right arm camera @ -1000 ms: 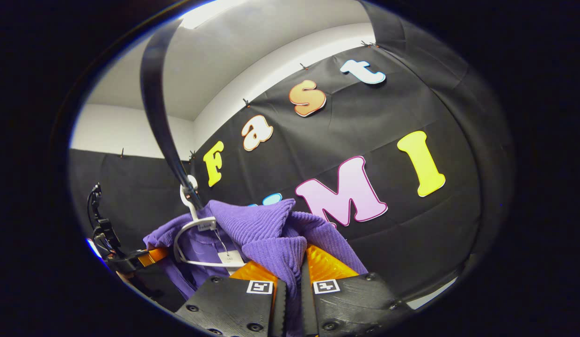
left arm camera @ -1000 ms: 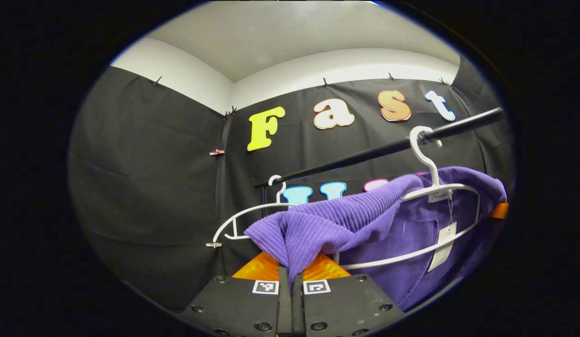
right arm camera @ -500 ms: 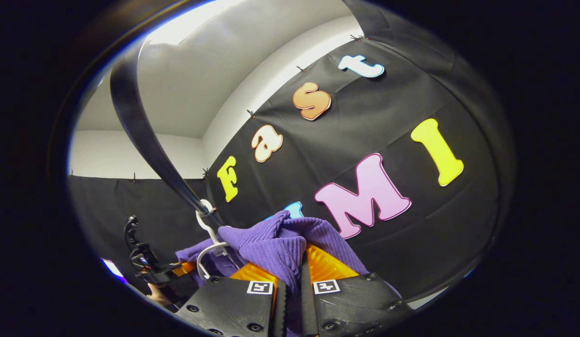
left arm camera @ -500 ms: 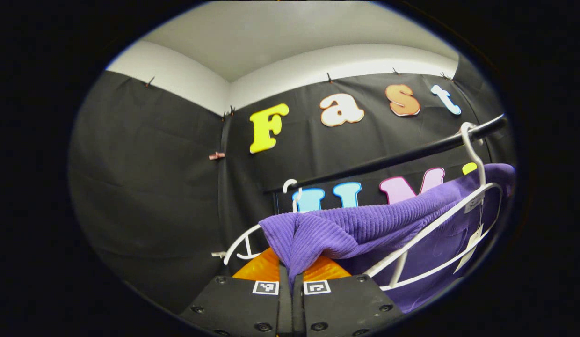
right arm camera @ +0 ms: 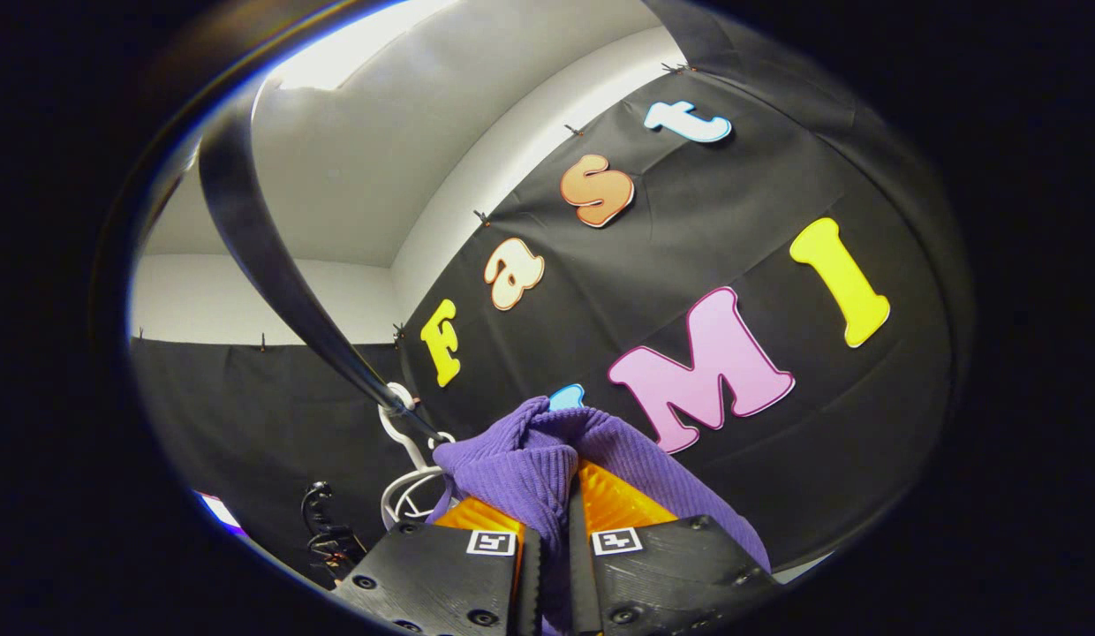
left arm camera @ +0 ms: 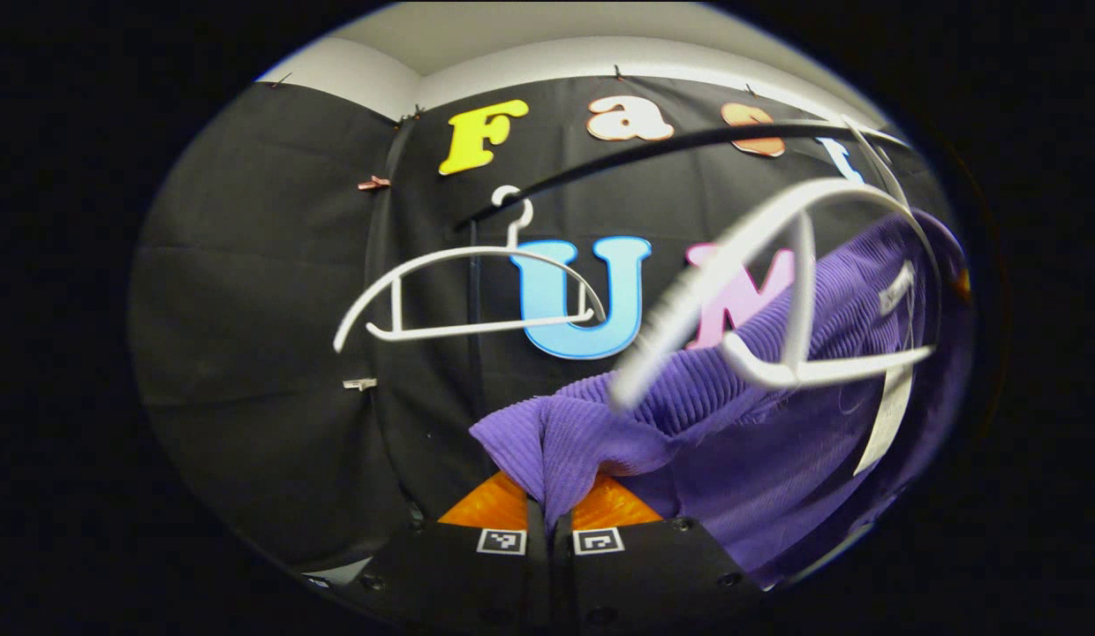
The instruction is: Grasp the clothes on the hanger with both hands and then place them into the laundry hamper below.
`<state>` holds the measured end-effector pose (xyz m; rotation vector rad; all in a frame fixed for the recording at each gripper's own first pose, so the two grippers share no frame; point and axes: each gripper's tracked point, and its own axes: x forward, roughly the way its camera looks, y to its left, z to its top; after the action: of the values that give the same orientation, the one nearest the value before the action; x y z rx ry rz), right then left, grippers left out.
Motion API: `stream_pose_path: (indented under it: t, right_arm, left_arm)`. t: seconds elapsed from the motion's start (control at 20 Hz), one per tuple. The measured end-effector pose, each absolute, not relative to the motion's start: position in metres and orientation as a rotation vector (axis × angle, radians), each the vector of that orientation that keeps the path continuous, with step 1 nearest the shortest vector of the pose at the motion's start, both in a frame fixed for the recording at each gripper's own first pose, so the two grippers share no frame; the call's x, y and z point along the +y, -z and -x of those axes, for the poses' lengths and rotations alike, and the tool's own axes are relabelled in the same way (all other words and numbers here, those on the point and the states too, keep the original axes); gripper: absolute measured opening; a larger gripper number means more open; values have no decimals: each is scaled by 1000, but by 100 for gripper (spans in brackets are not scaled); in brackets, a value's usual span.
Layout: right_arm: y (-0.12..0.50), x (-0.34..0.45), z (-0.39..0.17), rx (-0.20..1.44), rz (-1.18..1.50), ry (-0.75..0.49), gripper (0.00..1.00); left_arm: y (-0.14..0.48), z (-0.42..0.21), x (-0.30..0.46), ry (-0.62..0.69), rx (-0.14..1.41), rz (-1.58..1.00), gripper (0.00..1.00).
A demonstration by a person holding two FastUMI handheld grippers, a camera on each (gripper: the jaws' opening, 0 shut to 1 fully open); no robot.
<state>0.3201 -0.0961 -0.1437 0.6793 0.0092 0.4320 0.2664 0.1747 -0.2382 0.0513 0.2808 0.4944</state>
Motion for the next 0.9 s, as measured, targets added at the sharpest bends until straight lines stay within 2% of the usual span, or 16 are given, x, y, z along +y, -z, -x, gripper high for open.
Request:
stream_pose_path:
  t: [0.2, 0.55, 0.75, 0.9]
  right_arm:
    - [152, -132, -326, -3, -693, -328, 17]
    - [191, -176, -340, 24, -610, -152, 17]
    - [231, -193, -337, 106, -550, -71, 17]
    - [265, -184, -323, 204, -498, -82, 17]
  left_arm:
    - [278, -268, 105, -362, 361, -16, 5]
    - [302, -282, -16, -110, 423, 6, 5]
    - [313, -289, -61, -7, 447, 19, 5]
    - [326, -291, -69, 26, 476, 12, 5]
